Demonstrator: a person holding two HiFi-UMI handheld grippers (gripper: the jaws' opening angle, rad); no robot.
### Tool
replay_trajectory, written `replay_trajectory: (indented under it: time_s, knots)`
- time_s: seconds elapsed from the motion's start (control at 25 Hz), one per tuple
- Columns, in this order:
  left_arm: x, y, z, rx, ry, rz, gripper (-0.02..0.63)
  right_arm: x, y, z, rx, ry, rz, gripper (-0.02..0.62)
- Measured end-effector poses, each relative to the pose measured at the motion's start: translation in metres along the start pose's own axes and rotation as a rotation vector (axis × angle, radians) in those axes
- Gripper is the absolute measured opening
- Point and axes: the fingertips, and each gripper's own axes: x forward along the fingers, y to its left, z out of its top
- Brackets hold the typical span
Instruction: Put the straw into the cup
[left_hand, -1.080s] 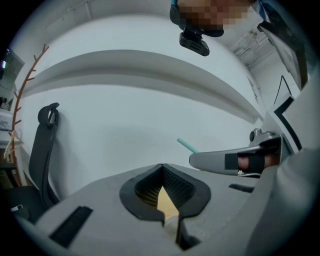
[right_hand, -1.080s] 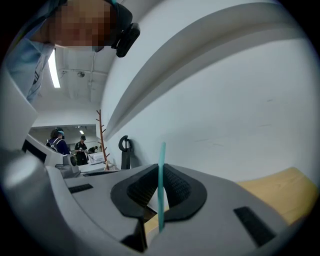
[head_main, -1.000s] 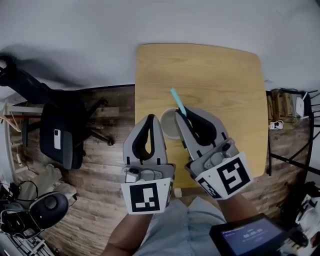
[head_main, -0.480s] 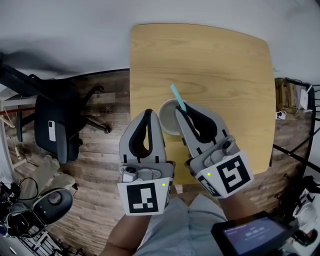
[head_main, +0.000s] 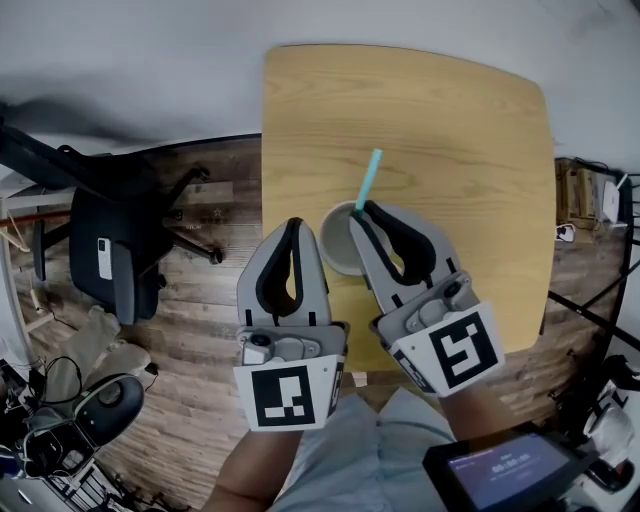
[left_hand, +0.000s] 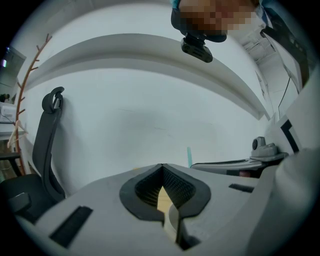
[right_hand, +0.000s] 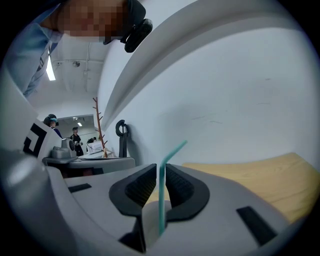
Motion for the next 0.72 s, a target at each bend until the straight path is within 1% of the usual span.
replay_trajectory:
  time_s: [0.12,0.44,0.56,0.64,0.72]
  knots:
    - [0.000,0.002,0.003,-0.007,-0.002,0.006,-0.002,0.001,-0.001,-0.001,0.002,0.015,-0.006,0.077]
    - [-0.013,-0.001,0.021,0.009,-0.047,-0.010,-0.002,-0.010,0.007,0.014,-0.006,-0.019,-0.022,0.075]
    - [-0.021,-0.001,0.039,0.023,-0.074,-0.028,-0.002,-0.015,0.015,0.033,-0.018,-0.046,-0.033,0.074]
    - [-0.025,-0.003,0.058,0.024,-0.093,-0.038,-0.002,-0.019,0.019,0.054,-0.030,-0.076,-0.041,0.064]
    - [-0.027,-0.007,0.081,0.033,-0.123,-0.051,-0.002,-0.025,0.021,0.080,-0.046,-0.113,-0.050,0.041]
